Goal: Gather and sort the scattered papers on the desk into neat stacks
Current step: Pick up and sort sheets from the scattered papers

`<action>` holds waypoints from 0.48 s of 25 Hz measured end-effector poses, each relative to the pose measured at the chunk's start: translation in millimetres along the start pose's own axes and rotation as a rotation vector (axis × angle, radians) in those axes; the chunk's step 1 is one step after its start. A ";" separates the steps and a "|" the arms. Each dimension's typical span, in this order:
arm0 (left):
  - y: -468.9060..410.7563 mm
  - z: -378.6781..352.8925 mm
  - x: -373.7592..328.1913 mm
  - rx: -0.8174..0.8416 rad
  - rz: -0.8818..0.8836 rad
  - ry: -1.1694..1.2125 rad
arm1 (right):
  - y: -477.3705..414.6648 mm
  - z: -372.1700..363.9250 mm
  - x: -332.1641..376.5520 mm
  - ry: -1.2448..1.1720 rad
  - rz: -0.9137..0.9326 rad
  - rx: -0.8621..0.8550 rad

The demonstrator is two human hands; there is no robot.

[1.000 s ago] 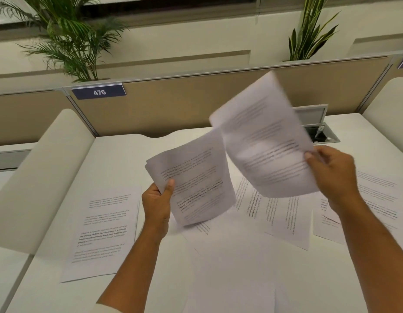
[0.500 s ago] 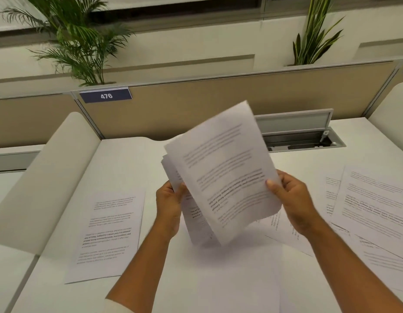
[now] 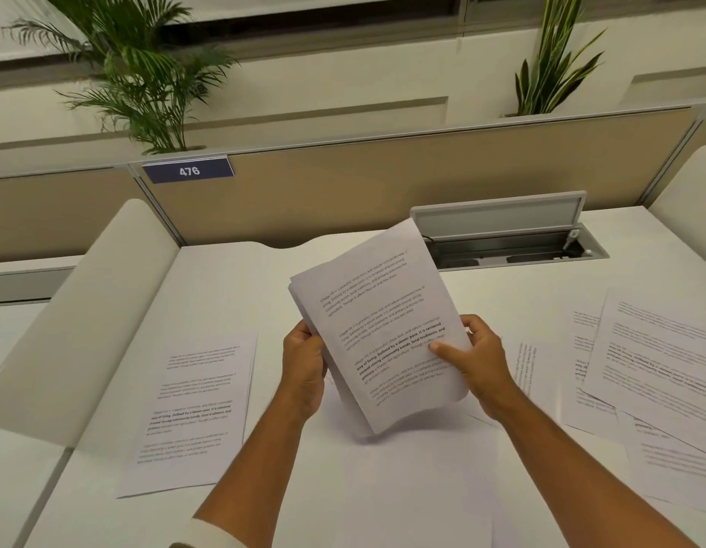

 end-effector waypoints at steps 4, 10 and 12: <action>0.7 -3.7 -4.4 0.011 -0.058 -0.067 | 2.2 -7.9 -4.8 0.084 -0.041 0.085; 6.8 -8.9 -3.5 0.060 -0.062 -0.153 | -10.0 -7.8 2.6 0.097 -0.062 0.243; 8.3 -8.6 -5.8 0.067 -0.069 -0.158 | -12.2 -7.4 4.1 0.102 -0.063 0.253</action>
Point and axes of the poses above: each hand's wrist, its own y-axis away from the middle knuckle, its own z-axis out of the back of the hand, x = y × z, the point moved 6 cm from there along -y, towards the middle knuckle, and after that the axes turned 6 degrees about -y, right-handed, at the moved point
